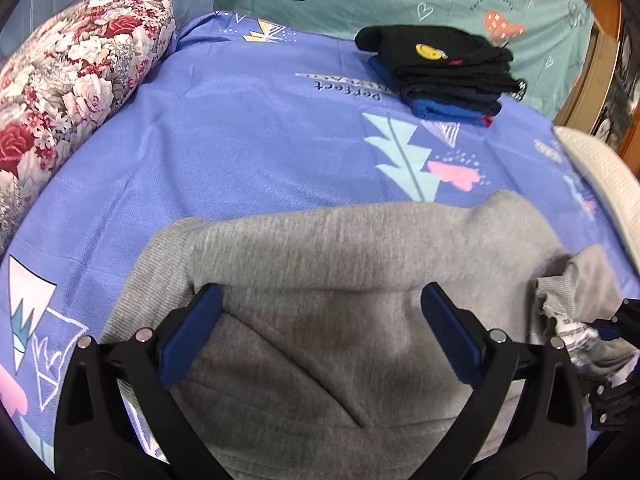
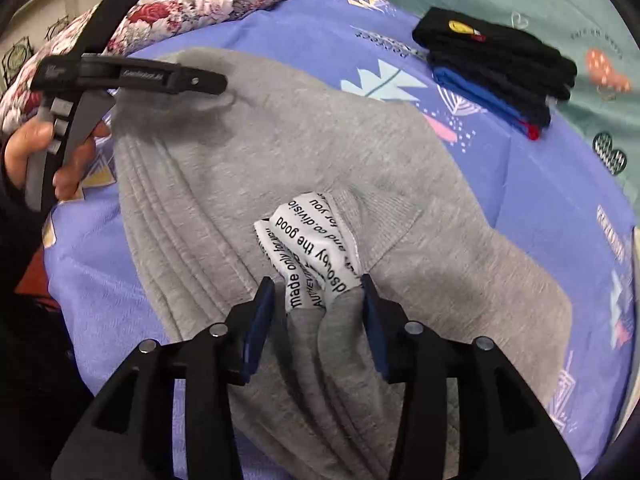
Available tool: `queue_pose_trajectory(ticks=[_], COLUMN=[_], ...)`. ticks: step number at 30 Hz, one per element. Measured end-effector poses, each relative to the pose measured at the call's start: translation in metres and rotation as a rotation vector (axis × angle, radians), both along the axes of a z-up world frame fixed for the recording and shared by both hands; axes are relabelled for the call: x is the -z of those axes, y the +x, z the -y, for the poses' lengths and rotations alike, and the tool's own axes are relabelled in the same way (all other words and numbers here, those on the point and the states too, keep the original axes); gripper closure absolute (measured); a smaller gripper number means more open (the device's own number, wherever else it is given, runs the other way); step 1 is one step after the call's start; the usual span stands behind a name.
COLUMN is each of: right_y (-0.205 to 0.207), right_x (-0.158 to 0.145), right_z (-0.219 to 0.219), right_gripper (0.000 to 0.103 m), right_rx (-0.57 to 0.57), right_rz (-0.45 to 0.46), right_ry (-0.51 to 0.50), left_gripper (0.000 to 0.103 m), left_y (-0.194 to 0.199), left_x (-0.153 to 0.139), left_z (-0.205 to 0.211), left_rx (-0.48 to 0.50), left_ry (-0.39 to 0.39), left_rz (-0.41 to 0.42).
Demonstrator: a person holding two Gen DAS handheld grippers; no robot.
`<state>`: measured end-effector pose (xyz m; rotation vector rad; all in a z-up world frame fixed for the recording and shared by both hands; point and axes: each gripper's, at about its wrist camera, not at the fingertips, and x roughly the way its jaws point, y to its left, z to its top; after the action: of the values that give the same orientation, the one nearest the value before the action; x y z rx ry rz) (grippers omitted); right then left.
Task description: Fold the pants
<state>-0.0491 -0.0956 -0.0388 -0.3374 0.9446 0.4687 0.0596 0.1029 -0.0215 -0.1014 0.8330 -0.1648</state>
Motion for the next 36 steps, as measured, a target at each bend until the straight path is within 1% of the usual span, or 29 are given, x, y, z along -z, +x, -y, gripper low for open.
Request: queue_pose_trajectory(ticks=[2,4,5,6,7,8,9,10,11,12,13,14,15,16,17,19,20,21,23,26,28,29,30,31,34,35,36], right_y=[-0.008,-0.021,-0.025,-0.028,-0.029,-0.027,-0.022,-0.013,-0.004,0.008,0.013,0.013,0.012,0.010,0.008,0.000,-0.005,-0.009,-0.008,-0.013,-0.012,-0.014,-0.018,-0.021,-0.029,-0.029,-0.029], right_x=[-0.021,-0.049,-0.059,-0.068,-0.073,-0.073,-0.068,-0.054,-0.039,-0.009,0.012,0.019,0.016,0.011,0.001,-0.016,-0.022,-0.026,-0.026,-0.019,-0.014,-0.011,-0.010,-0.011,-0.018,-0.018,-0.018], right_z=[0.007,0.019,0.027,0.038,0.049,0.059,0.070,0.078,0.080,0.078,0.077,0.079,0.082,0.084,0.089,0.099,0.107,0.116,0.128,0.138,0.148,0.155,0.161,0.169,0.181,0.184,0.187], right_gripper=[0.051,0.051,0.049,0.046,0.045,0.041,0.039,0.039,0.039,0.039,0.038,0.035,0.035,0.035,0.035,0.031,0.028,0.022,0.017,0.015,0.010,0.004,0.001,0.001,0.001,0.001,0.001], right_rx=[-0.005,-0.013,-0.005,0.018,0.047,0.073,0.106,0.135,0.146,0.146,0.148,0.156,0.168,0.173,0.180,0.186,0.195,0.215,0.240,0.253,0.224,0.214,0.223,0.243,0.303,0.308,0.303], right_rz=[0.029,0.095,0.122,0.153,0.170,0.173,0.158,0.113,0.051,-0.061,-0.115,-0.107,-0.093,-0.085,-0.054,0.005,0.029,0.050,0.053,0.005,-0.061,-0.089,-0.090,-0.068,0.018,0.024,0.012], right_ry=[0.071,0.141,0.158,0.177,0.196,0.212,0.225,0.221,0.204,0.167,0.143,0.163,0.196,0.207,0.244,0.326,0.361,0.390,0.416,0.480,0.582,0.662,0.706,0.741,0.731,0.739,0.767], left_gripper=[0.002,0.002,0.002,0.002,0.002,0.002,0.002,0.002,0.002,0.002,0.002,0.002,0.002,0.002,0.002,0.002,0.002,0.002,0.002,0.002,0.002,0.002,0.002,0.005,0.019,0.021,0.026], left_y=[-0.008,-0.024,-0.032,-0.040,-0.049,-0.055,-0.060,-0.065,-0.069,-0.070,-0.069,-0.069,-0.067,-0.065,-0.061,-0.050,-0.042,-0.037,-0.021,-0.006,-0.002,-0.002,-0.004,-0.007,-0.014,-0.015,-0.017], left_x=[-0.013,-0.030,-0.039,-0.045,-0.049,-0.049,-0.046,-0.039,-0.030,-0.019,-0.012,-0.005,-0.001,0.003,0.008,0.017,0.023,0.026,0.028,0.031,0.031,0.032,0.031,0.031,0.031,0.031,0.032], left_z=[-0.016,-0.035,-0.044,-0.054,-0.066,-0.077,-0.087,-0.098,-0.103,-0.105,-0.104,-0.101,-0.097,-0.091,-0.085,-0.076,-0.071,-0.068,-0.062,-0.062,-0.062,-0.061,-0.061,-0.061,-0.064,-0.064,-0.065], left_rx=[-0.005,-0.040,-0.060,-0.082,-0.111,-0.138,-0.162,-0.186,-0.204,-0.218,-0.220,-0.221,-0.225,-0.225,-0.223,-0.231,-0.238,-0.242,-0.254,-0.313,-0.324,-0.321,-0.323,-0.333,-0.366,-0.371,-0.382], left_ry=[-0.097,-0.177,-0.205,-0.231,-0.268,-0.308,-0.353,-0.410,-0.444,-0.467,-0.478,-0.488,-0.491,-0.499,-0.506,-0.507,-0.511,-0.509,-0.481,-0.518,-0.537,-0.540,-0.540,-0.544,-0.525,-0.524,-0.524], left_rz=[0.019,0.043,0.046,0.042,0.026,0.000,-0.034,-0.076,-0.116,-0.166,-0.191,-0.211,-0.227,-0.243,-0.261,-0.296,-0.316,-0.318,-0.296,-0.281,-0.274,-0.270,-0.261,-0.250,-0.234,-0.230,-0.221])
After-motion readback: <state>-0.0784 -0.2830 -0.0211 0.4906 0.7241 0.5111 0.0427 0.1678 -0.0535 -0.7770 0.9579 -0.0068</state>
